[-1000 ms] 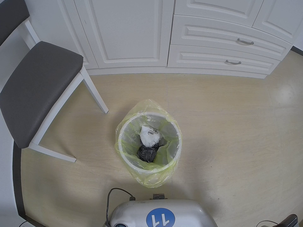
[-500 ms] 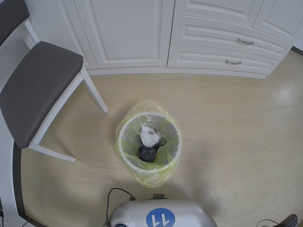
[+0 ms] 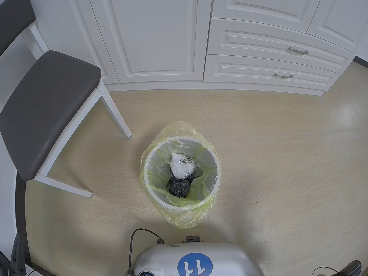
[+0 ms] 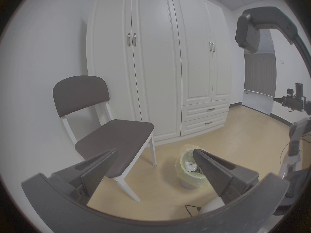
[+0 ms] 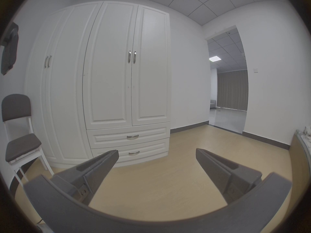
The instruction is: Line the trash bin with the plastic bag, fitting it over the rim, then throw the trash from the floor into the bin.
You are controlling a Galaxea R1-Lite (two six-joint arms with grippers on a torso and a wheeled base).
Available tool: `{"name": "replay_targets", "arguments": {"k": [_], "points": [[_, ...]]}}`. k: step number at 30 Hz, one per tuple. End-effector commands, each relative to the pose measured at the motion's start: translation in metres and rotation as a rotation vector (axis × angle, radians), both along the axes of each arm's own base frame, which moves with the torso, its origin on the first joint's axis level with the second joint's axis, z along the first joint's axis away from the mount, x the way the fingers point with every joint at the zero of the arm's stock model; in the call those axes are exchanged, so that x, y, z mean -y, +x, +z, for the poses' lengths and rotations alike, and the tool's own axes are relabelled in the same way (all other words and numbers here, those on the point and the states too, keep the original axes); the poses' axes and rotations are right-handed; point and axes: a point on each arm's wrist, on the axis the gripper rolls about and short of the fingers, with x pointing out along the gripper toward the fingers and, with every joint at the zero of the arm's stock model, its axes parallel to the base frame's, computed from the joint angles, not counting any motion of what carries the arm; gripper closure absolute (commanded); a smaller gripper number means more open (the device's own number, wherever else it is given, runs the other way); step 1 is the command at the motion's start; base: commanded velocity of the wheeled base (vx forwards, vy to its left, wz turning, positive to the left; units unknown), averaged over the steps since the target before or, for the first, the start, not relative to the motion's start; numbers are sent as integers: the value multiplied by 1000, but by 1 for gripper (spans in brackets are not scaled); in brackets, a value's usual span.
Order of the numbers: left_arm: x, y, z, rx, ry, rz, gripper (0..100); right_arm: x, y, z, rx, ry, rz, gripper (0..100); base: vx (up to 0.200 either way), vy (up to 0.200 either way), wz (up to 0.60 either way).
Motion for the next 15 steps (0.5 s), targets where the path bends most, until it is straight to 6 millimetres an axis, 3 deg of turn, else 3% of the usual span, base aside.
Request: {"name": "replay_targets", "arguments": {"k": [1,8,15], "points": [[0,3,-13,-24,5,2,0,0,1,-5,-17,-18,-6,0,0,0,0],[0,18,-49,-155,12,4,0,0,5,-14,-121,-35,-13,0,0,0,0],[0,20,-57,-218,-40,17,0,0,8,-24,-227,-32,-11,0,0,0,0]]}}
